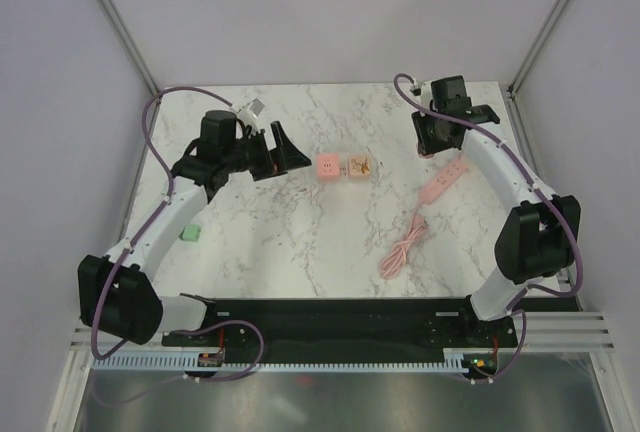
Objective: Insert the plug
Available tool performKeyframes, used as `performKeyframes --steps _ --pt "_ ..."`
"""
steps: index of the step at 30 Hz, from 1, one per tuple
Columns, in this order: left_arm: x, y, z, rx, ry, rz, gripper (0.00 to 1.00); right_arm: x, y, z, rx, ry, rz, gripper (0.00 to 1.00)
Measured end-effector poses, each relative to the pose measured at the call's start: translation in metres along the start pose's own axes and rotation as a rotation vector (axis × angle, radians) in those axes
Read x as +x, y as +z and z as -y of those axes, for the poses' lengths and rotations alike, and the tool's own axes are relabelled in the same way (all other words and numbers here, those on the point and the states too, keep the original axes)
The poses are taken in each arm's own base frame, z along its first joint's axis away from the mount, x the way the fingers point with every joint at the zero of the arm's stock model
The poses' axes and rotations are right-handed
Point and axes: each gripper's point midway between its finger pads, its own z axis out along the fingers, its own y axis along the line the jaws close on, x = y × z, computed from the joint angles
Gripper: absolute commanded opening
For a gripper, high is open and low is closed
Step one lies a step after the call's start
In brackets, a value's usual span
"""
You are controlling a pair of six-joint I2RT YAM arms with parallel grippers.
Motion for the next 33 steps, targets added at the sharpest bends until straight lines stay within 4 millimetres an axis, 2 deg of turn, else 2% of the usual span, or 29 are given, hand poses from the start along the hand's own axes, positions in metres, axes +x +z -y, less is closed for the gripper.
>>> performKeyframes --steps 2,4,7,11,15,21,30,33 --pt "0.007 -0.003 0.012 0.028 0.072 -0.009 1.0 0.009 -0.004 0.005 0.001 -0.086 -0.066 0.0" --pt "0.01 -0.005 0.016 0.04 0.11 -0.01 1.0 0.01 -0.003 0.009 0.002 -0.161 -0.116 0.0" --pt "0.011 -0.005 0.012 0.03 0.133 -0.008 1.0 0.012 0.008 0.022 0.02 -0.246 -0.188 0.0" --pt "0.017 -0.003 0.003 0.008 0.135 -0.021 1.0 0.04 0.026 0.042 0.017 -0.349 -0.329 0.0" --pt "0.019 -0.002 0.001 0.002 0.132 -0.03 1.0 0.052 0.027 0.057 -0.014 -0.446 -0.386 0.0" --pt "0.021 0.001 -0.002 0.0 0.125 -0.043 1.0 0.04 0.023 0.074 -0.056 -0.518 -0.347 0.0" --pt "0.024 0.003 -0.002 0.011 0.122 -0.054 1.0 0.067 0.04 0.09 -0.136 -0.518 -0.423 0.0" --pt "0.025 0.003 -0.003 0.01 0.121 -0.056 1.0 0.068 0.042 0.093 -0.144 -0.512 -0.43 0.0"
